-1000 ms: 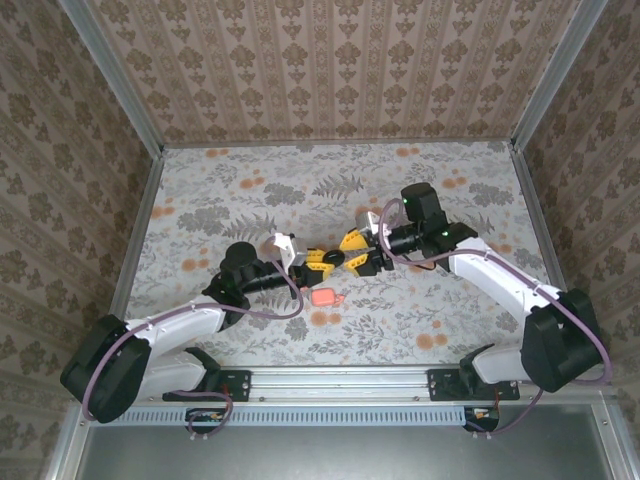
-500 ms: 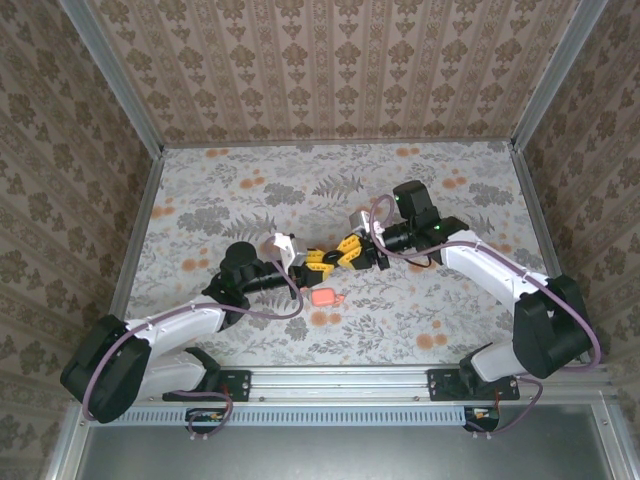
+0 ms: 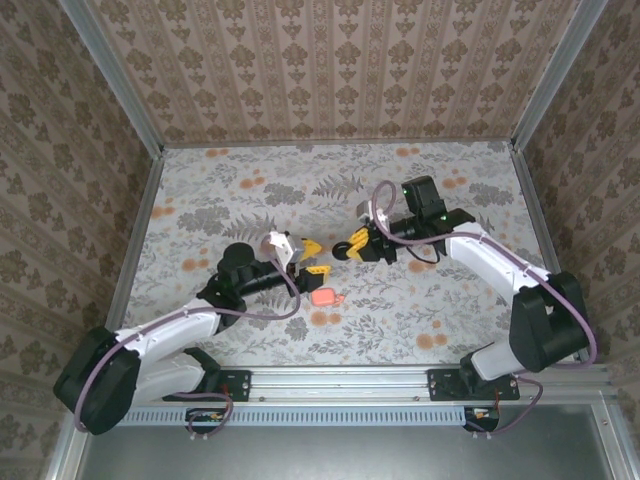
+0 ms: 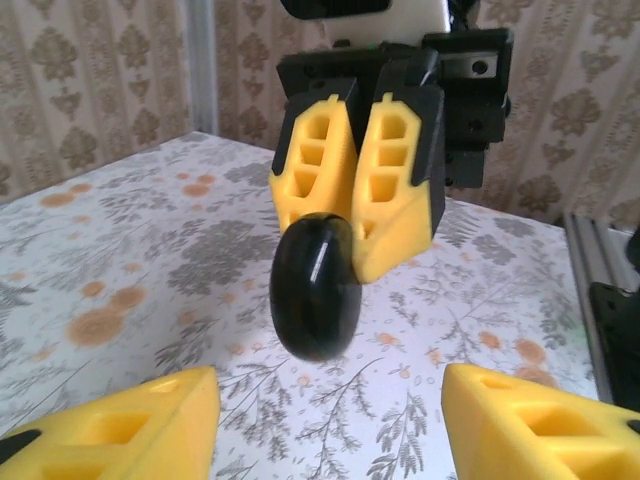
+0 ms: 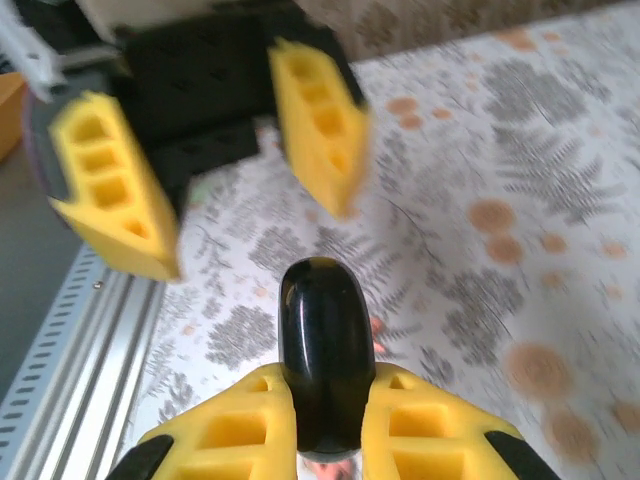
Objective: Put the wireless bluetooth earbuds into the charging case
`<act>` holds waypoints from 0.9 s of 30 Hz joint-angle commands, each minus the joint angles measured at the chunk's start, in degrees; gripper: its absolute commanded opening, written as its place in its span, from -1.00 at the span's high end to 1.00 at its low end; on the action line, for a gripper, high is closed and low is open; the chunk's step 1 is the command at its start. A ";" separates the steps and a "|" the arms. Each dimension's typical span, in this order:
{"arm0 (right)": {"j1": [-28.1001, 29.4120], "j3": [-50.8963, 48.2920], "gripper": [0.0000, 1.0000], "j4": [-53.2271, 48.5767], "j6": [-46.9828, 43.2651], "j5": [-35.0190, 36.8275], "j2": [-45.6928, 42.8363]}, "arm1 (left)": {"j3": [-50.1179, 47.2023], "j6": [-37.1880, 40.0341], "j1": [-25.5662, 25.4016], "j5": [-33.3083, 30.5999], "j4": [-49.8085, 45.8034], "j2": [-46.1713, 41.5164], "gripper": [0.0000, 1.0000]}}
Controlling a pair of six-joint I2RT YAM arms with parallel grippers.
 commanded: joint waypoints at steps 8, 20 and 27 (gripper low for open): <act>-3.48 8.15 0.75 -19.04 10.33 15.02 13.57 | -0.68 2.80 0.06 -10.63 -19.40 -8.47 -0.34; -4.76 16.98 0.74 -30.46 9.94 21.14 27.01 | 1.62 12.52 -0.88 -13.14 -29.89 -7.29 -0.38; -6.03 20.56 0.68 -34.02 8.54 21.96 30.76 | 5.41 19.92 -1.79 -12.52 -36.60 -3.51 -0.37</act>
